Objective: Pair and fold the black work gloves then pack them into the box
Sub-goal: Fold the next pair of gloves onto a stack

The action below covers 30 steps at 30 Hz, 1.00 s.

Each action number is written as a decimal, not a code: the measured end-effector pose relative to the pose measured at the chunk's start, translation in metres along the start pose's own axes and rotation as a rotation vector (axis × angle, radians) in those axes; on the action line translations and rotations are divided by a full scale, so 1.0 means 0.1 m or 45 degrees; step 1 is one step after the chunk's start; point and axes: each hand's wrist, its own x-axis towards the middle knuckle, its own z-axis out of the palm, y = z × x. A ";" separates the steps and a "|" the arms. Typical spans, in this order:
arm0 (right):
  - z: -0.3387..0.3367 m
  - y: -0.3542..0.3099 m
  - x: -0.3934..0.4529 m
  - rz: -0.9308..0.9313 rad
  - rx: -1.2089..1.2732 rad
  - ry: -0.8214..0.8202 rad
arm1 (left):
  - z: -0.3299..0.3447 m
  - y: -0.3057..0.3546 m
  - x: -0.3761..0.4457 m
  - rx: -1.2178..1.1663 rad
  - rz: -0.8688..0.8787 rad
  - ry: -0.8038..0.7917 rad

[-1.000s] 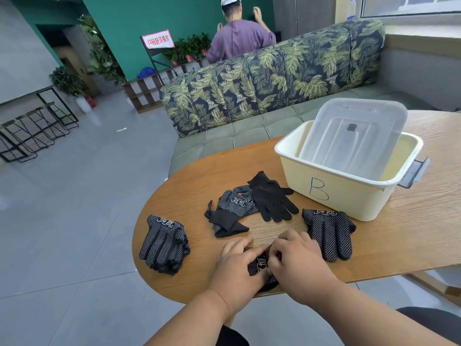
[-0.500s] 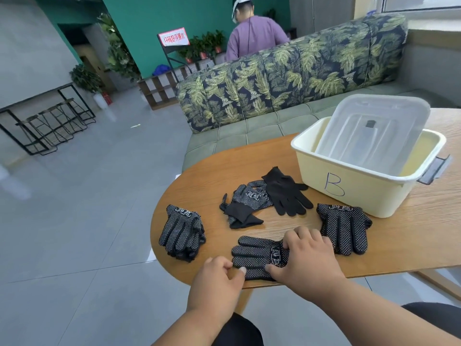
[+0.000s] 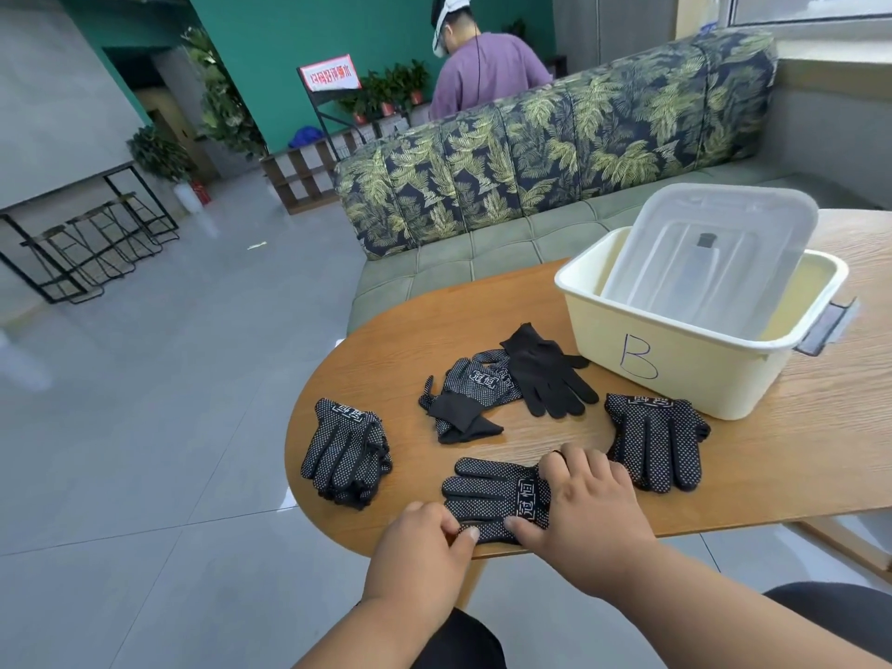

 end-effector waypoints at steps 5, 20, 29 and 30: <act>-0.05 -0.01 0.00 0.001 -0.008 -0.055 | -0.03 0.04 0.03 -0.012 -0.002 -0.048; -0.11 -0.03 0.00 0.044 0.016 -0.080 | -0.15 0.07 0.11 -0.171 -0.241 -0.245; -0.12 -0.03 0.01 0.052 0.041 -0.086 | -0.12 0.06 0.17 -0.750 -0.465 -0.319; -0.12 -0.03 0.01 0.051 0.044 -0.085 | -0.11 0.06 0.17 -0.763 -0.468 -0.303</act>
